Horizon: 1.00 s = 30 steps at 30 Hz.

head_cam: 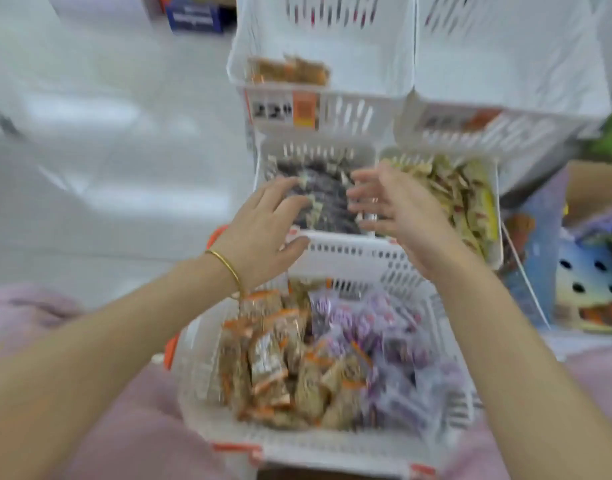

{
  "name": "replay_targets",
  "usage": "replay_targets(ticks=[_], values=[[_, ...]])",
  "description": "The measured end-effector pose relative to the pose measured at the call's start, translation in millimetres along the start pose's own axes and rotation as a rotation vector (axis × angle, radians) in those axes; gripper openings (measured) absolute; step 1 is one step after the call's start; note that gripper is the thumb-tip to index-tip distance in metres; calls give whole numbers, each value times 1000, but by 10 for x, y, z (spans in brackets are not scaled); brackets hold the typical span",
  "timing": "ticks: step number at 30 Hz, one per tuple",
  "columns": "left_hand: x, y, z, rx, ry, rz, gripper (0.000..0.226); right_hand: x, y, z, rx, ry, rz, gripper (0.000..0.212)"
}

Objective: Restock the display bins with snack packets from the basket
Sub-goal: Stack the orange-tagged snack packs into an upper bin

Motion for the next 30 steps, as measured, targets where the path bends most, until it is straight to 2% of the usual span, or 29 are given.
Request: replay_targets(ticks=[4, 7, 10, 13, 14, 16, 20, 22, 23, 26, 28, 30], values=[[652, 126, 529, -103, -309, 30, 60, 80, 1394, 405, 244, -177, 430, 17], [880, 123, 745, -182, -401, 38, 60, 176, 2084, 479, 237, -281, 653, 19], [952, 120, 844, -193, -442, -4, 58, 251, 2515, 604, 220, -424, 942, 52], [960, 154, 856, -160, -459, -33, 57, 293, 2814, 815, 352, -606, 961, 105], [968, 162, 849, -155, -460, -33, 57, 284, 2843, 859, 333, -637, 1022, 116], [984, 199, 827, -135, -458, -30, 57, 258, 2873, 893, 256, -619, 1141, 124], [1031, 276, 790, -113, -475, 2, 57, 265, 2783, 878, 79, -455, 1156, 103], [1048, 288, 764, -108, -477, -6, 57, 287, 2740, 897, 17, -441, 1118, 90], [1057, 292, 753, -108, -480, -5, 56, 286, 2747, 904, 24, -452, 1099, 81], [1087, 295, 731, -120, -497, 8, 55, 310, 2725, 917, 94, -517, 961, 33], [1090, 310, 710, -120, -497, 32, 54, 305, 2576, 831, 90, -517, 881, 30], [1106, 325, 707, -129, -513, 76, 54, 252, 2296, 716, 108, -487, 773, 17]])
Point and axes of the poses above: each hand's wrist, its own z-axis away from the middle knuckle, its own x-axis out of the palm, y = z × x, the point moved 8 cm from there along -z, towards the middle knuckle, and after that the axes turned 6 degrees about y, right-handed, at the moved point
